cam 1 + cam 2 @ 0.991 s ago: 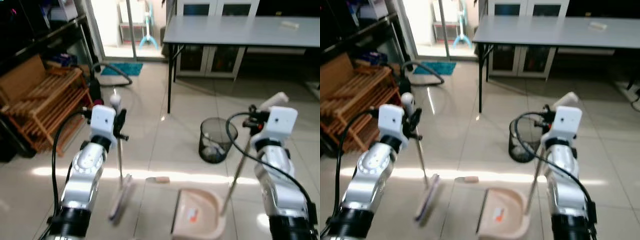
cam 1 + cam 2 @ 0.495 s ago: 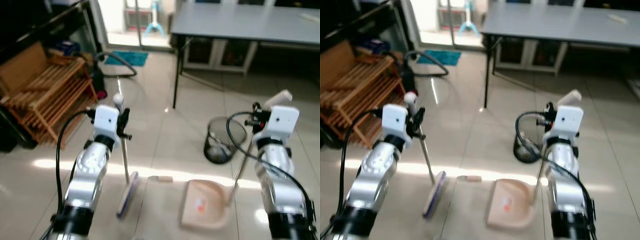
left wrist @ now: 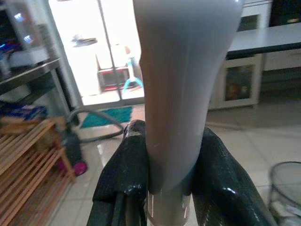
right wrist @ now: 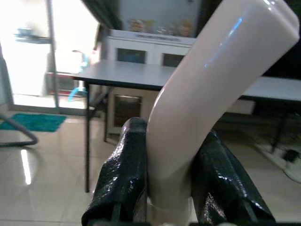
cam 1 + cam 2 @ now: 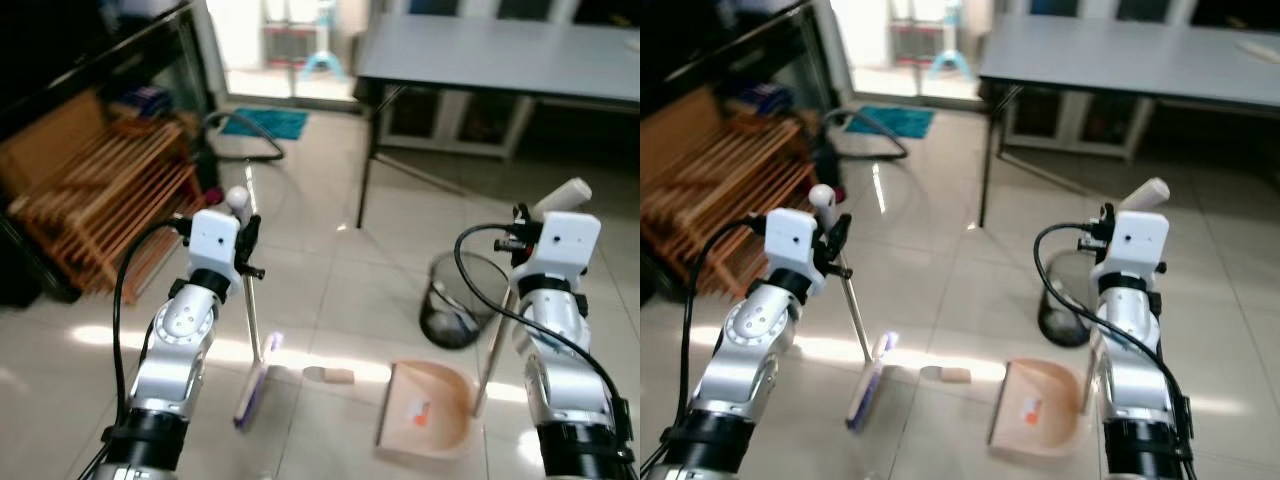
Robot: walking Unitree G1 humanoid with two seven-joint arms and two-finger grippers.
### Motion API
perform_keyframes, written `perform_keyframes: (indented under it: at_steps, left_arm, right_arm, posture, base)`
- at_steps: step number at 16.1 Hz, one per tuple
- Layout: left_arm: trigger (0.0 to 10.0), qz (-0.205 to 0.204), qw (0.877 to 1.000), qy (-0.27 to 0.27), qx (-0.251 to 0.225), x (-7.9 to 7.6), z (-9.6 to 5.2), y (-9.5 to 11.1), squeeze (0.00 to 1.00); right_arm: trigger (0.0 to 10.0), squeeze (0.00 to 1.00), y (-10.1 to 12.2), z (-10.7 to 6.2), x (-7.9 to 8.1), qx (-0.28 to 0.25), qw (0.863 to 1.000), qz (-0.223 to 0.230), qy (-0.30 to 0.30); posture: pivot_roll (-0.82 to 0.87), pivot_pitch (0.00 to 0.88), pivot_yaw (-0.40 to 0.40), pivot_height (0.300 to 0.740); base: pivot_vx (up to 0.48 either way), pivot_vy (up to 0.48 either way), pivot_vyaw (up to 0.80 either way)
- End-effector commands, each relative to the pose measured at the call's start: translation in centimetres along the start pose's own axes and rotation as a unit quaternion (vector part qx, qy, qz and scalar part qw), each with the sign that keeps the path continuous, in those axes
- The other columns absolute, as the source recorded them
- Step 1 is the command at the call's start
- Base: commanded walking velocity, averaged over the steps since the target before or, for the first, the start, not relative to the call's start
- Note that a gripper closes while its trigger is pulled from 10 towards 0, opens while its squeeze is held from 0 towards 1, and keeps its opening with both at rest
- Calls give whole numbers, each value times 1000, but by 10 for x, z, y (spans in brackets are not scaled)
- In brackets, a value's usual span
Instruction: Sweep floor
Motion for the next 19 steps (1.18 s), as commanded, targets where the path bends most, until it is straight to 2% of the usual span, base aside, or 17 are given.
perform_keyframes:
  at_steps: [1,4,17,19]
  left_arm:
    - [10000,23,999,6,-22,8,3,15,0]
    - [10000,22,1000,1,-20,4,3,12,0]
    - [10000,14,1000,-6,-16,-1,3,9,0]
    - [10000,8,1000,5,-6,0,3,4,0]
  right_arm:
    - [10000,0,16,2,5,-28,999,27,1]
    - [10000,0,11,2,1,-23,999,25,-3]
    - [10000,0,17,1,3,-44,999,1,18]
    - [10000,0,18,1,5,-46,999,-4,28]
  posture:
    - [16,4,45,740]
    - [15,6,48,740]
    - [6,29,49,740]
    - [4,33,47,740]
  base:
    - [364,0,0]
    - [365,0,0]
    - [365,0,0]
    - [131,0,0]
Point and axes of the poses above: a point about 5 cm out from each wrist's last joint towards the gripper, its own z axis pointing out of the wrist towards the gripper, its own y axis along the axis of the wrist's last joint, x = y × z, the point moved 6 cm from there along z, pointing out of the wrist towards the gripper, and after that the axes turned 8 degrees about -z, right-handed, at the moved point
